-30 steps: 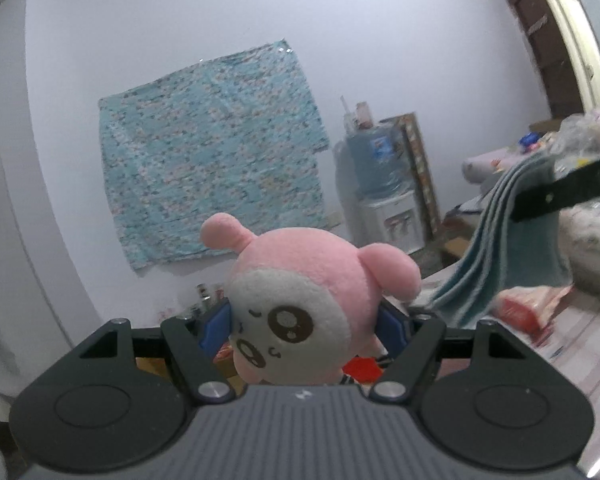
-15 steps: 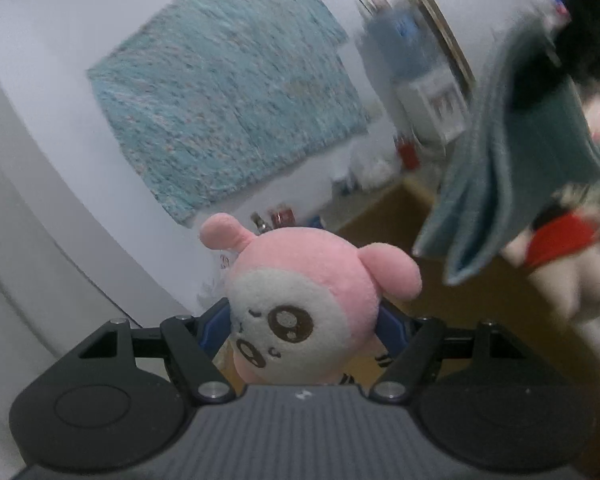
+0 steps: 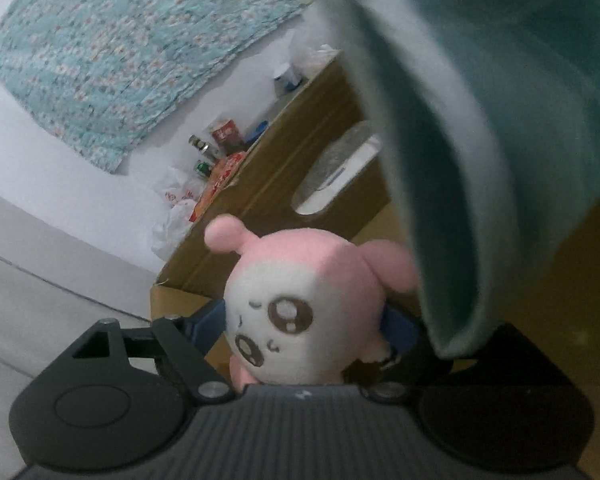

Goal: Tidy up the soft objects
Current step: 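Lift the light-blue towel with the right gripper and carry it toward the cardboard box, then lower the towel into the box with the right gripper and open it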

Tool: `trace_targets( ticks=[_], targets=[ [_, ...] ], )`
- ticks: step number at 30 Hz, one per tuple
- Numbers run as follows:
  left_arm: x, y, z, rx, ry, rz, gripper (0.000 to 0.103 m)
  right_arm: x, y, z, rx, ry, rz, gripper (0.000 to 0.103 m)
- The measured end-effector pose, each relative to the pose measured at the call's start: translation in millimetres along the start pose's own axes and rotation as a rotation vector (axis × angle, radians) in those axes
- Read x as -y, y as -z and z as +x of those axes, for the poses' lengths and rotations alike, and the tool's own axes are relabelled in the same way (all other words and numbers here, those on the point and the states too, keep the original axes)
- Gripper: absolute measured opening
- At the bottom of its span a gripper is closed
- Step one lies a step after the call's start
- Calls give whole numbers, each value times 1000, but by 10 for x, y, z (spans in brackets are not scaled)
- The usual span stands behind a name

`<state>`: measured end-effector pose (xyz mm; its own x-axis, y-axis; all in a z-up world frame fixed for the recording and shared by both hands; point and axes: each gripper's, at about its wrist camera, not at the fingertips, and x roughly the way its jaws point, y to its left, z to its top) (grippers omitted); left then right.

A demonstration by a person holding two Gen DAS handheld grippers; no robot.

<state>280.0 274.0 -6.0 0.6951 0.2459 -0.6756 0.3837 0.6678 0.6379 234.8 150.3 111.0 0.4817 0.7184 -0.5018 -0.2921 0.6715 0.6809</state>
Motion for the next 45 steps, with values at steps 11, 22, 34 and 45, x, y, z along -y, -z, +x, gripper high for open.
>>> trace_targets(
  ticks=[11,22,34,45],
  targets=[
    [-37,158,-10,7,15,-16,97,-186,-103,343,-76,87,-160,6],
    [-597,304,-595,107,33,-243,97,-325,-27,233,-257,-19,-91,6],
    [-776,557,-868,145,-1,-338,97,-228,25,846,-310,323,-298,7],
    [-673,446,-639,158,-28,-320,97,-426,77,1237,-377,603,-660,31]
  ],
)
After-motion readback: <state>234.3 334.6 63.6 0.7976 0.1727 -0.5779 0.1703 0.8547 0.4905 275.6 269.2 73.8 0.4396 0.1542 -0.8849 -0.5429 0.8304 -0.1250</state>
